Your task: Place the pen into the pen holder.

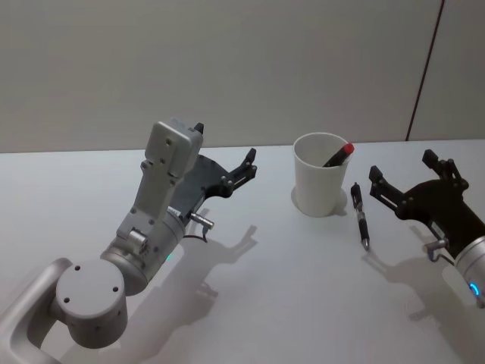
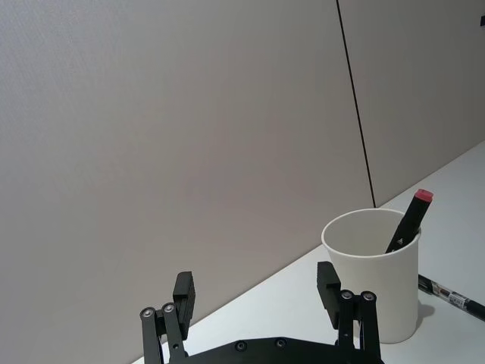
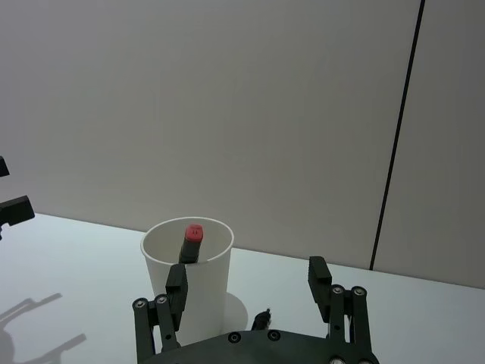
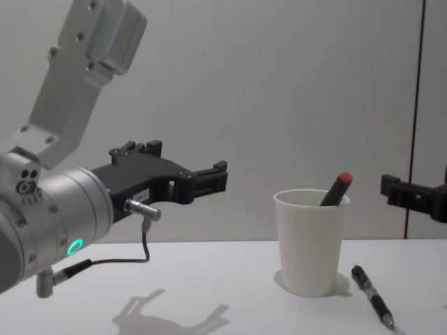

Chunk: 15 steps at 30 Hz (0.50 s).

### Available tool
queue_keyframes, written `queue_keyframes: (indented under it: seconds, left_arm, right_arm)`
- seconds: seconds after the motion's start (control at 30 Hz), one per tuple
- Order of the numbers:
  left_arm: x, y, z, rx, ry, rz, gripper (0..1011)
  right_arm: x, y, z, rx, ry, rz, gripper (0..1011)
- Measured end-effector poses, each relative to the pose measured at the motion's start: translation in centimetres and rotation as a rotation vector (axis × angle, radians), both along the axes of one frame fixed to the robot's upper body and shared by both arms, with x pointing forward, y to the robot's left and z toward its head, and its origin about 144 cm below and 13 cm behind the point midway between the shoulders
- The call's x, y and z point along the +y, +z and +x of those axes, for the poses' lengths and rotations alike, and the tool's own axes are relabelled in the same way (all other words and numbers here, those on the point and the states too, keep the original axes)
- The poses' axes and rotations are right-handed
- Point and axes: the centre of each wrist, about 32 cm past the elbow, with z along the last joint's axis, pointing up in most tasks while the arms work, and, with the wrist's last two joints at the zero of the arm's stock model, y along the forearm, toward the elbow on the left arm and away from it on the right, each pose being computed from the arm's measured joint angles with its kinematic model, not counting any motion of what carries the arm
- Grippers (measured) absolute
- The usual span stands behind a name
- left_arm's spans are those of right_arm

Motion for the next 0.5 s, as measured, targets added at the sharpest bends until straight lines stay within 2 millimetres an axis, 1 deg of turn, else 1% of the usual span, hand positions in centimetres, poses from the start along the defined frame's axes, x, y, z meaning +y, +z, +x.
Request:
queue_keyframes:
  seconds: [0.27, 0.5]
  left_arm:
    - [0.0, 0.01, 0.01, 0.0, 0.0, 0.0, 1001]
    - [0.01, 0.02, 0.02, 0.0, 0.001, 0.0, 1001]
  right_arm:
    - [-0.15, -0.02, -0.25, -0.003, 0.0, 0.002, 1001]
    - [-0.46, 0.12, -0.97, -0.002, -0.012, 0.01, 1001]
